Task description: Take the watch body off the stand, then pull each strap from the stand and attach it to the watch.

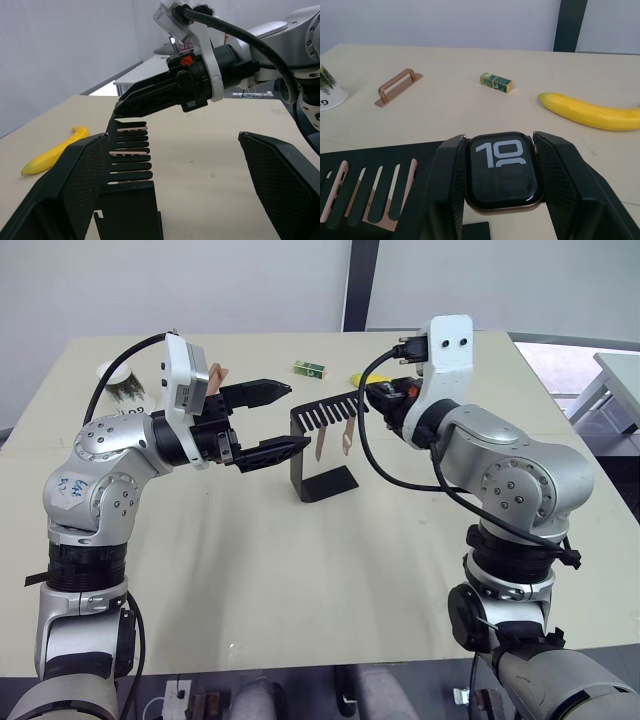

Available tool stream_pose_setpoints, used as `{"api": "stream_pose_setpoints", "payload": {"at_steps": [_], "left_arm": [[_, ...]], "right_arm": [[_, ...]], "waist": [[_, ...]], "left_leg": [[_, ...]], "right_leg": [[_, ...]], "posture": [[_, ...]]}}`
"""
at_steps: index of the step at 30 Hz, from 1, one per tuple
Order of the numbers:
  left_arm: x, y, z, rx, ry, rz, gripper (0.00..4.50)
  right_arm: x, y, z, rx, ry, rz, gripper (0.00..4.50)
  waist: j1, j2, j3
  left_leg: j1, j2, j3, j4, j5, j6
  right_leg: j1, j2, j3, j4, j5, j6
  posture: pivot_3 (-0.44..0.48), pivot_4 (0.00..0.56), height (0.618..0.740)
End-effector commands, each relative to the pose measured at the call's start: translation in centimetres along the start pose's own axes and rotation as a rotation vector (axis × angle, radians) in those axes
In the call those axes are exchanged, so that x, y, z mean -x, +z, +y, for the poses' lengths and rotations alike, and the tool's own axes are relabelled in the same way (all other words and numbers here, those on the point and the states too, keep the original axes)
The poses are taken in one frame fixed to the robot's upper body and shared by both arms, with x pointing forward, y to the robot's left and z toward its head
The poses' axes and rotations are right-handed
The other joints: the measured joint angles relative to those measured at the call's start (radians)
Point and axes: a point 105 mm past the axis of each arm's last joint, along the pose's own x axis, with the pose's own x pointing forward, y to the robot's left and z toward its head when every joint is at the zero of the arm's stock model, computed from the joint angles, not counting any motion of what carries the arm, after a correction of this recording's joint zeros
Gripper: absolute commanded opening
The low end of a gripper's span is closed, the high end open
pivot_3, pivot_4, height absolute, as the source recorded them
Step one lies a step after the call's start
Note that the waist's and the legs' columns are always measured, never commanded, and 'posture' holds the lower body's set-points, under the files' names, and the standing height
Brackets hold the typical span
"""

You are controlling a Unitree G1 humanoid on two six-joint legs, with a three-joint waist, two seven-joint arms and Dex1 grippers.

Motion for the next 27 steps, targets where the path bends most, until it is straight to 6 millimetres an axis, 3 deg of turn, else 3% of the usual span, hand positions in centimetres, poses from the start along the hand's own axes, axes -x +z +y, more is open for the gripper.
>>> {"api": "stream_pose_setpoints", "payload": {"at_steps": [1, 6, 10, 14, 19, 27], "left_arm": [[-0.1, 1.5, -0.3, -0.063, -0.005, -0.027, 4.50], [-0.5, 1.9, -1.3, -0.046, -0.051, -0.046, 4.50], [-1.0, 2.0, -3.2, -0.016, -0.139, -0.048, 4.50], [-1.2, 1.5, -5.0, 0.016, -0.232, -0.028, 4.50], [-1.4, 0.2, -6.3, 0.022, -0.287, 0.010, 4.50], [-1.6, -1.0, -7.1, 0.015, -0.319, 0.038, 4.50]], "right_arm": [[0.9, 2.4, 0.8, 0.030, 0.033, -0.095, 1.58], [3.0, 4.1, 1.3, 0.065, 0.106, -0.164, 1.58], [5.9, 3.0, -0.2, 0.090, 0.142, -0.159, 1.58], [9.3, -1.0, -3.8, 0.135, 0.070, -0.051, 1.58], [11.7, -5.8, -7.3, 0.099, -0.055, 0.058, 1.58], [11.9, -12.1, -11.5, 0.037, -0.199, 0.126, 1.58]], "waist": [[0.000, 0.000, 0.000], [0.002, 0.000, 0.000], [0.007, 0.000, 0.000], [0.019, 0.000, 0.000], [0.027, 0.000, 0.000], [0.027, 0.000, 0.000]], "left_leg": [[0.000, 0.000, 0.000, 0.000, 0.000, 0.000], [0.000, 0.000, 0.000, 0.000, 0.000, 0.000], [-0.001, 0.000, -0.002, -0.001, 0.000, 0.000], [-0.001, 0.000, -0.002, -0.001, 0.000, 0.001], [0.000, -0.001, -0.001, -0.001, 0.000, 0.001], [0.002, -0.001, 0.000, 0.000, 0.000, 0.000]], "right_leg": [[0.000, 0.000, 0.000, 0.000, 0.000, 0.000], [0.000, 0.000, 0.000, 0.000, 0.000, 0.000], [0.001, 0.000, -0.002, 0.000, 0.000, 0.000], [0.001, 0.000, -0.001, -0.003, 0.000, 0.001], [0.002, 0.001, 0.001, -0.003, 0.000, 0.001], [0.003, 0.002, 0.003, -0.002, 0.000, 0.001]], "posture": [[0.000, 0.150, 0.740], [0.000, 0.150, 0.740], [0.000, 0.150, 0.740], [0.000, 0.150, 0.740], [0.000, 0.150, 0.740], [0.000, 0.150, 0.740]]}}
